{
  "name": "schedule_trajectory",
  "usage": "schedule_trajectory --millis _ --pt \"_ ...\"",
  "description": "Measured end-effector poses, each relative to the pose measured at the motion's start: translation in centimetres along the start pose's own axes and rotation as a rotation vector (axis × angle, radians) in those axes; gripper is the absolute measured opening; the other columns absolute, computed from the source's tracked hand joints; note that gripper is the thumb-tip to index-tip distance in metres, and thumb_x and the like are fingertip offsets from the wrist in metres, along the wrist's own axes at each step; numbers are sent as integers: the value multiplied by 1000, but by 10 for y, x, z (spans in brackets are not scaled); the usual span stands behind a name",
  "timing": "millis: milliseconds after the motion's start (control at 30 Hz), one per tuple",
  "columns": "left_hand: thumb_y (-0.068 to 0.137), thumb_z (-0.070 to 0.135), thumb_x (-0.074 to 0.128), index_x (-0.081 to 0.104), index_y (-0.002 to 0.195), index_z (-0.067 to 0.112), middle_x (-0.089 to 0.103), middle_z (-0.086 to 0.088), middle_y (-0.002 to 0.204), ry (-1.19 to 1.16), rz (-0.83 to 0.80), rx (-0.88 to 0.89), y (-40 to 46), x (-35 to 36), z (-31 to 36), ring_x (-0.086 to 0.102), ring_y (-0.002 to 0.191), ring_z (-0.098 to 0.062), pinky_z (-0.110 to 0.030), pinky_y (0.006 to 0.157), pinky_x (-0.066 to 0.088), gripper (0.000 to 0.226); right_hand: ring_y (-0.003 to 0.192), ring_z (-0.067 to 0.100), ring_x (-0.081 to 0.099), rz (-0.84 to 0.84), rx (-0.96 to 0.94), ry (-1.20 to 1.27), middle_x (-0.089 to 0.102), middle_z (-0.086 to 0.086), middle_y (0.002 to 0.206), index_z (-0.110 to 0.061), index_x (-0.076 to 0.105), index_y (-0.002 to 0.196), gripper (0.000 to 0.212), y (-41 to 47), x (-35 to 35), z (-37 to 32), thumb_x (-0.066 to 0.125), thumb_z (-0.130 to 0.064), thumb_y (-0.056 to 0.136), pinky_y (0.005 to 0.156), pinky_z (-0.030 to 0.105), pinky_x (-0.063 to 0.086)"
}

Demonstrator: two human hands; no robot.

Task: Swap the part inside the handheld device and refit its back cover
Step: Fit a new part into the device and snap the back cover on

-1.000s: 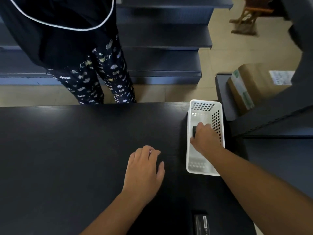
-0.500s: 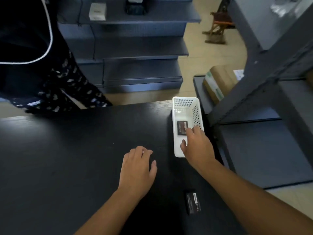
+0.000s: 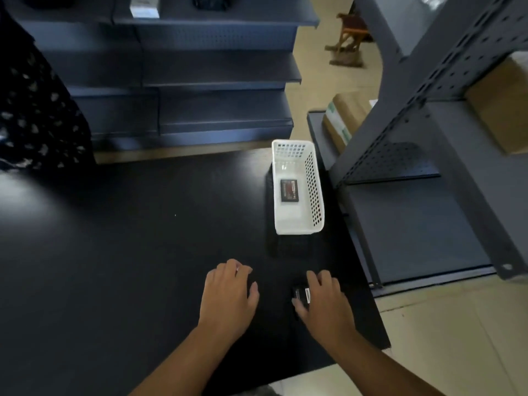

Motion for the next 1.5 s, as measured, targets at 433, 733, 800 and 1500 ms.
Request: schedule_trajectory --millis 433,733,800,1500 --pt "101 41 52 63 132 26 61 6 127 2 12 -92 -27 3 -26 58 115 -13 -32 105 45 36 113 21 54 -83 97 125 41 6 130 -21 43 140 53 -2 39 2 64 -41 95 87 26 54" --pt "103 44 46 61 134 27 59 6 129 83 109 -172 -77 -38 -65 56 119 -15 -33 109 43 38 111 27 55 -86 -74 163 43 7 123 -20 50 130 54 -11 -17 -72 72 -38 85 86 36 56" --pt "103 43 45 60 134 26 60 5 129 113 133 -209 -96 -52 -82 56 120 -16 -34 109 44 38 108 27 57 -76 -142 148 44 7 121 -19 51 130 54 -19 -36 -103 73 -40 85 86 38 57" --pt "99 69 24 56 140 28 60 5 135 107 315 -305 -333 -200 -374 53 129 -18 -42 120 35 66 92 33 68 -128 -338 116 59 11 117 -16 57 107 43 -175 -76 -495 74 -43 79 78 45 62"
Point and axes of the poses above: each hand's wrist, its own y-axis towards the middle knuckle, its own x-axis out of the palm, z = x × y, the point moved 6 cm from there along y, towards the middle knuckle
